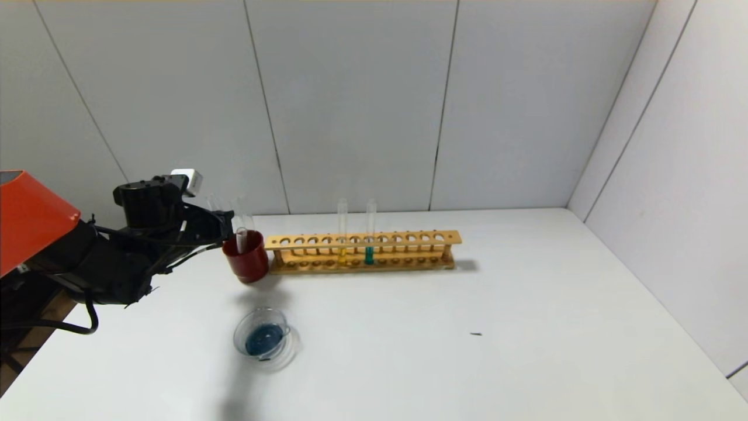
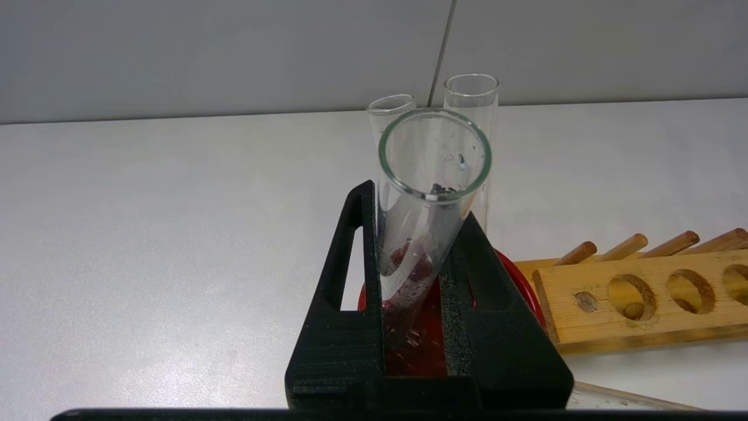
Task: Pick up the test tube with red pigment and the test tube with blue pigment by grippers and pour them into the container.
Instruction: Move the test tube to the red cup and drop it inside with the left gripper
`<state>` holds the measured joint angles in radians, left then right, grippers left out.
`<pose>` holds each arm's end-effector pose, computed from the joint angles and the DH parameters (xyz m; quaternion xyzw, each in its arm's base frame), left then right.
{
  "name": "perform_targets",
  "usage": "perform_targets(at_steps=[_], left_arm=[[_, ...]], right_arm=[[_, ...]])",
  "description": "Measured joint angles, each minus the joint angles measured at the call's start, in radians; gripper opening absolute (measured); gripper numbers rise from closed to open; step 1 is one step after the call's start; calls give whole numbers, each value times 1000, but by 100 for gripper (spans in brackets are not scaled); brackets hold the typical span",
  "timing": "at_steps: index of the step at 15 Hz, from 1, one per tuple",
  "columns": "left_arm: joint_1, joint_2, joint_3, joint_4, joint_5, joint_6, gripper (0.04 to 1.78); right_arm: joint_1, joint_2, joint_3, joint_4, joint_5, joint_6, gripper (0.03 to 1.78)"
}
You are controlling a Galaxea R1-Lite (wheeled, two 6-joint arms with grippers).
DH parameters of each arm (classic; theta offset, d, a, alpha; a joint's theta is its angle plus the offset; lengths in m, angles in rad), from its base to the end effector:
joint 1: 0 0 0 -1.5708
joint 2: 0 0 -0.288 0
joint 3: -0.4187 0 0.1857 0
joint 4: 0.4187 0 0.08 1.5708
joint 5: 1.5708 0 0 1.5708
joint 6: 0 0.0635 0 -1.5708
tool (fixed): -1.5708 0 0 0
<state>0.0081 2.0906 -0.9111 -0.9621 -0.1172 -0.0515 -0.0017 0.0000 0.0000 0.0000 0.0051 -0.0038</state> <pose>0.4173 -0.0040 0.0911 -0.0323 0.1096 -0.0514 0.9921 0.0252 0.0003 0.0755 -0.0019 0.0000 0.0017 1.0000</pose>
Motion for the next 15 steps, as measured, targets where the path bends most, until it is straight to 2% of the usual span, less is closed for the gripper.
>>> perform_targets(at_steps=[10,13,15], left_arm=[[0,0,7,3,-22,0,35],[-2,0,5,1,-21,3,58],[-3,1,5,0,-21,4,89]], right_arm=[[0,0,0,0,0,0,175],[0,0,0,0,0,0,175],[0,0,0,0,0,0,175]])
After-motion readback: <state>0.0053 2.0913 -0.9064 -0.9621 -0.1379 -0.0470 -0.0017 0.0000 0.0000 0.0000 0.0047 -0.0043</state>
